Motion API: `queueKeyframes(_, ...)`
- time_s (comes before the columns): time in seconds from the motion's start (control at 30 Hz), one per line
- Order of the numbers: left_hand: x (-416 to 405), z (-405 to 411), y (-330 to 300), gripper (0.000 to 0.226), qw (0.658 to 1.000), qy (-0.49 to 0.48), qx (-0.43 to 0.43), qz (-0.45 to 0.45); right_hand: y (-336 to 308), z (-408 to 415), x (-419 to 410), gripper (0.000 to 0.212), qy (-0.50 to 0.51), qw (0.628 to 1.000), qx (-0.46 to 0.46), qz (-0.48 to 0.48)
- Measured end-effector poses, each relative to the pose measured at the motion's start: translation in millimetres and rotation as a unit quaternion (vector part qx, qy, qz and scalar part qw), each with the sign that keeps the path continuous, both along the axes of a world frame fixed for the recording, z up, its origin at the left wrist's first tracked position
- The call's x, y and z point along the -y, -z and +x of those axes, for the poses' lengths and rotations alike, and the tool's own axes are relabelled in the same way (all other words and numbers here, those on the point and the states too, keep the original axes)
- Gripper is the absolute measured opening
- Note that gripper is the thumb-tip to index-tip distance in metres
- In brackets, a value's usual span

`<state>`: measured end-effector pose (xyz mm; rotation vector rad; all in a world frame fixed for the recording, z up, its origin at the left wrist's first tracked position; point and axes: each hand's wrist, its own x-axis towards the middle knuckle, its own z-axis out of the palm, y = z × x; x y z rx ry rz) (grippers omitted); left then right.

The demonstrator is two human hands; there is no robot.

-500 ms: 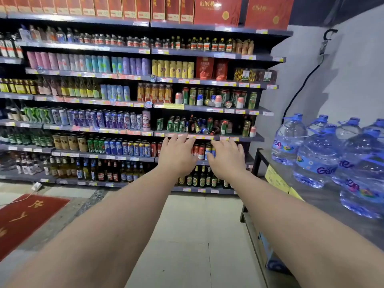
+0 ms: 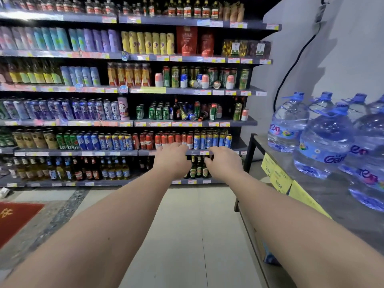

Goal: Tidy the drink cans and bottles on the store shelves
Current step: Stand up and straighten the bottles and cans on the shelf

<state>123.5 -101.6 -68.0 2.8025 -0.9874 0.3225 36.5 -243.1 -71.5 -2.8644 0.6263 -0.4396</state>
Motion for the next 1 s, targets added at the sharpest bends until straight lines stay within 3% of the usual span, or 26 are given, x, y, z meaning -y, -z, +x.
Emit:
queueKeyframes(0.37, 142.9, 167.3, 8.9, 0.049, 0.999, -0.001, -0.036, -0.037, -12.3, 169.4, 154.7, 0.038, -0.027, 1.0, -0.005, 0.004)
queueKeyframes(1.0, 365.5, 472.8, 50.4, 0.061, 0.998, 0.041, -0.05, -0.021, 40.7, 445.3, 382.8, 0.058, 0.004, 0.999, -0.013, 0.045)
